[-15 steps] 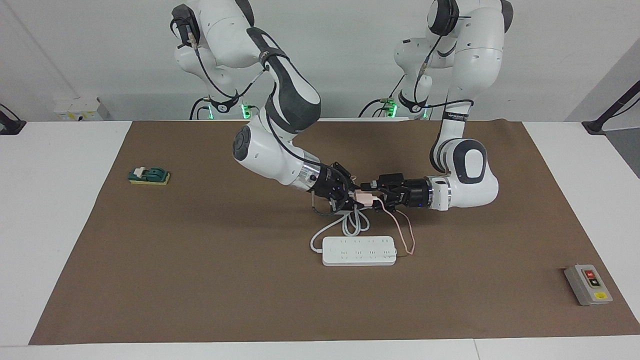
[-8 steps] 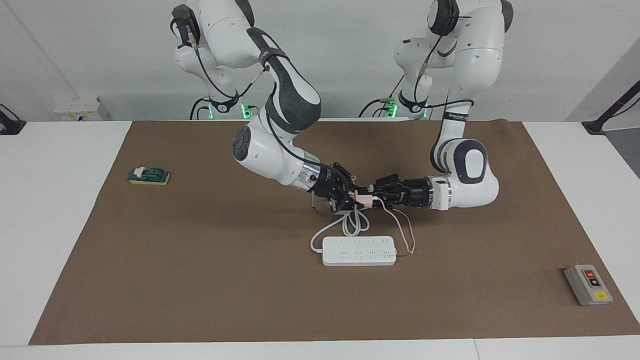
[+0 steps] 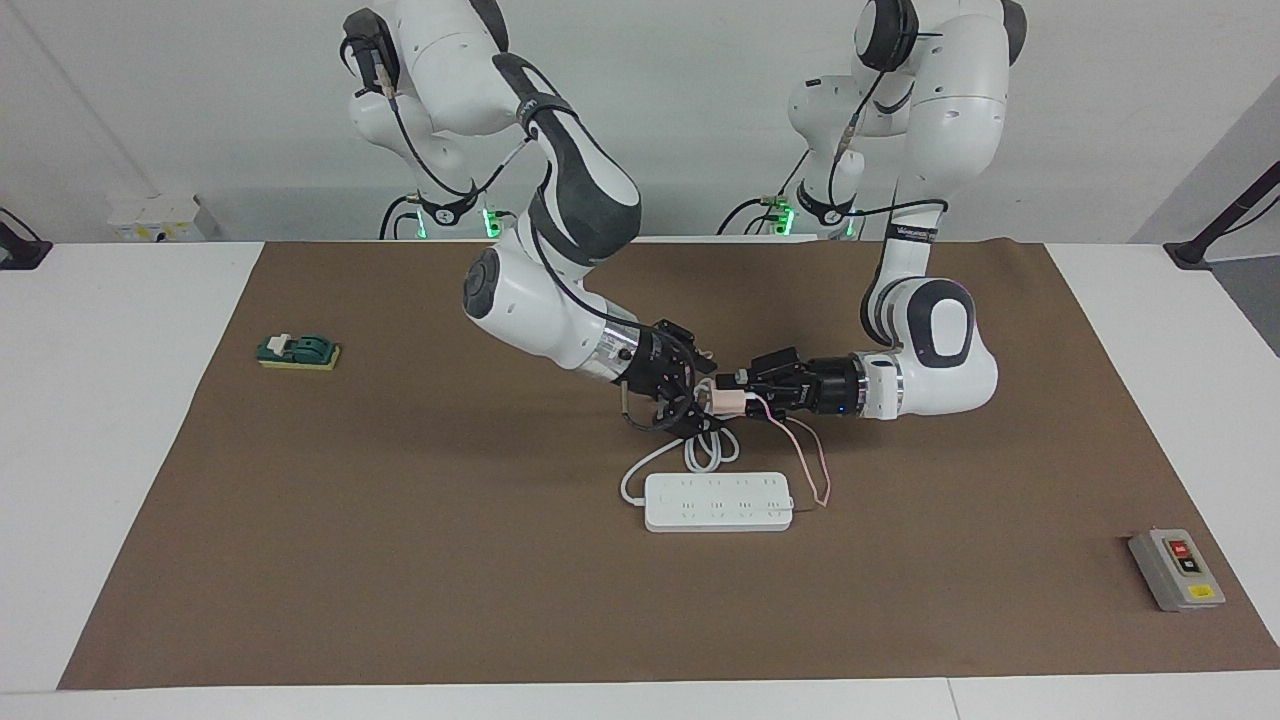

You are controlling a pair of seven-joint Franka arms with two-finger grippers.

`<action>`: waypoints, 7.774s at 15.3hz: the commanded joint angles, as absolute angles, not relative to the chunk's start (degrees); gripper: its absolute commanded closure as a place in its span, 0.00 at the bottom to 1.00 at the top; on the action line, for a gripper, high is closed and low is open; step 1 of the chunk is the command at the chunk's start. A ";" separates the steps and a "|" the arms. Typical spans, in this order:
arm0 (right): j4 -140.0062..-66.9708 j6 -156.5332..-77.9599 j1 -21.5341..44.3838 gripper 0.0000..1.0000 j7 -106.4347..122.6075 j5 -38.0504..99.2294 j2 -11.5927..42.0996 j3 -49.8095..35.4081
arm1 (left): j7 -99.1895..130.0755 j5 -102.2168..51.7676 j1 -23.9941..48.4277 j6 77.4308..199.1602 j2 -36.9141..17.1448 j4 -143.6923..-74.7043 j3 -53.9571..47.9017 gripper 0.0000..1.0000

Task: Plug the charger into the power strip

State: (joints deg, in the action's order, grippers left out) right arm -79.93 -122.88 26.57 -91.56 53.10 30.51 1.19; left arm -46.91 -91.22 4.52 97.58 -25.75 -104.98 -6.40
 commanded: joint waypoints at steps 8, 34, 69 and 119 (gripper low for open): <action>-79.28 -110.85 13.72 0.00 -82.31 41.94 23.92 1.67 | -42.98 -66.94 2.99 100.71 -26.36 -94.59 -3.43 1.00; -95.98 -88.50 0.44 0.00 6.68 -0.79 -1.85 0.88 | -71.80 2.35 17.04 115.91 -32.35 -78.12 -3.96 1.00; -94.31 -90.62 0.09 0.00 0.53 -2.37 -1.49 0.00 | -66.72 8.70 20.83 125.42 -27.86 -93.16 -4.31 1.00; -94.48 -90.53 0.09 0.00 0.53 -2.29 -1.67 -0.09 | -69.96 5.19 20.22 127.35 -30.15 -92.02 -4.48 1.00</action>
